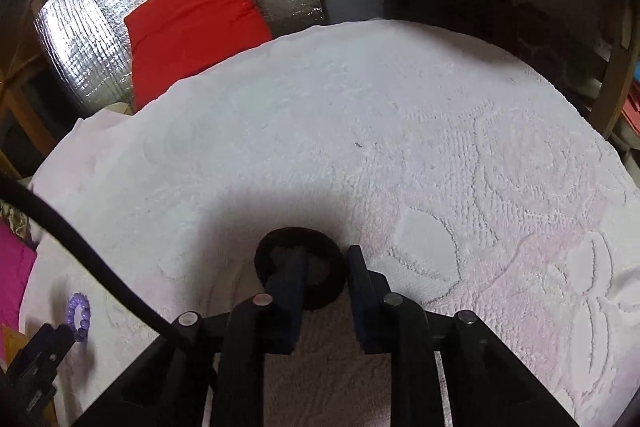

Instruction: Organize jewelry

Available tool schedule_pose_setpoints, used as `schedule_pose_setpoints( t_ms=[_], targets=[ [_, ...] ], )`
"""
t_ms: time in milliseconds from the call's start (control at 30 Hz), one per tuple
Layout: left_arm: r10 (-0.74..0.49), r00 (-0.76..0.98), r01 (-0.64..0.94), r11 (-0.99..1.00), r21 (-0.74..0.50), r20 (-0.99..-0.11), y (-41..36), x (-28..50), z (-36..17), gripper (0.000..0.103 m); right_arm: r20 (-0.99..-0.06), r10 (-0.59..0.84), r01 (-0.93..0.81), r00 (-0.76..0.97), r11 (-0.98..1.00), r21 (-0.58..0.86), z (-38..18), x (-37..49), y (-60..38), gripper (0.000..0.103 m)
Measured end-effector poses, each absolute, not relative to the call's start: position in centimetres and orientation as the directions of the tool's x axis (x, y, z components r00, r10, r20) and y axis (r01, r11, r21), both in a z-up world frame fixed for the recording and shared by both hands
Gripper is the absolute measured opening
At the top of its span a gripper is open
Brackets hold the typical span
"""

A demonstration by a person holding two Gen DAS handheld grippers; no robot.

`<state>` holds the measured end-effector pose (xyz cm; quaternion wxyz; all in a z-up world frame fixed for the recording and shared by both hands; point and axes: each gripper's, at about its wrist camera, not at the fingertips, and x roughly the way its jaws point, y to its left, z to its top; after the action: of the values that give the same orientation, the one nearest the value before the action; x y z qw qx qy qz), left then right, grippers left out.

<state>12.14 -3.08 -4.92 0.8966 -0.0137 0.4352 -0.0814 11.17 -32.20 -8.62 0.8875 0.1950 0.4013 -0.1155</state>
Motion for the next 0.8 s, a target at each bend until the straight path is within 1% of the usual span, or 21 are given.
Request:
schedule_pose_setpoints(
  t_ms=[67, 100, 167, 200, 233, 267, 300, 333, 367, 400, 600, 800],
  targets=[
    [-0.172, 0.594, 0.105, 0.985, -0.136, -0.786, -3.2, 12.7, -5.7, 0.079, -0.757, -0.040, 0.362, 0.652, 0.894, 0.264, -8.6, 11.1, -32.3, 0.021],
    [-0.168, 0.605, 0.097, 0.986, -0.138, -0.778, -3.2, 12.6, -5.8, 0.079, -0.757, -0.032, 0.364, 0.653, 0.889, 0.276, -8.6, 11.0, -32.5, 0.022],
    [-0.185, 0.613, 0.133, 0.982, -0.131, -0.768, -3.5, 12.3, -5.6, 0.079, -0.756, -0.022, 0.365, 0.655, 0.885, 0.290, -8.7, 10.9, -32.6, 0.022],
    [-0.203, 0.614, 0.147, 0.979, -0.142, -0.763, -3.4, 12.2, -5.5, 0.075, -0.755, -0.019, 0.362, 0.656, 0.885, 0.293, -8.7, 10.8, -32.7, 0.021],
    [-0.216, 0.619, 0.148, 0.976, -0.158, -0.755, -3.3, 12.1, -5.4, 0.059, -0.753, -0.018, 0.361, 0.658, 0.885, 0.295, -8.7, 10.7, -32.6, 0.021],
    [-0.229, 0.615, 0.145, 0.973, -0.177, -0.755, -3.0, 12.1, -5.5, 0.047, -0.750, -0.014, 0.360, 0.661, 0.884, 0.300, -8.7, 10.7, -32.6, 0.019],
    [-0.239, 0.609, 0.151, 0.971, -0.186, -0.757, -3.0, 12.1, -5.5, 0.032, -0.746, -0.005, 0.354, 0.666, 0.882, 0.310, -8.6, 10.5, -32.7, 0.017],
    [-0.254, 0.608, 0.164, 0.967, -0.194, -0.753, -3.1, 12.1, -5.5, 0.021, -0.742, 0.007, 0.346, 0.670, 0.882, 0.320, -8.5, 10.2, -32.8, 0.014],
    [-0.264, 0.605, 0.173, 0.965, -0.199, -0.751, -3.1, 12.0, -5.4, 0.012, -0.739, 0.017, 0.338, 0.674, 0.882, 0.328, -8.5, 10.0, -32.9, 0.013],
    [-0.271, 0.597, 0.179, 0.962, -0.204, -0.755, -3.1, 11.9, -5.4, 0.010, -0.736, 0.028, 0.329, 0.677, 0.883, 0.336, -8.3, 9.8, -32.9, 0.013],
    [-0.294, 0.571, 0.217, 0.954, -0.205, -0.766, -2.9, 9.9, -4.8, 0.010, -0.719, 0.085, 0.297, 0.689, 0.872, 0.388, -7.3, 9.0, -33.1, 0.013],
    [-0.310, 0.552, 0.246, 0.948, -0.203, -0.774, -2.7, 6.0, -3.6, 0.010, -0.711, 0.195, 0.221, 0.676, 0.866, 0.448, -5.9, 7.3, -32.6, 0.013]
  ],
)
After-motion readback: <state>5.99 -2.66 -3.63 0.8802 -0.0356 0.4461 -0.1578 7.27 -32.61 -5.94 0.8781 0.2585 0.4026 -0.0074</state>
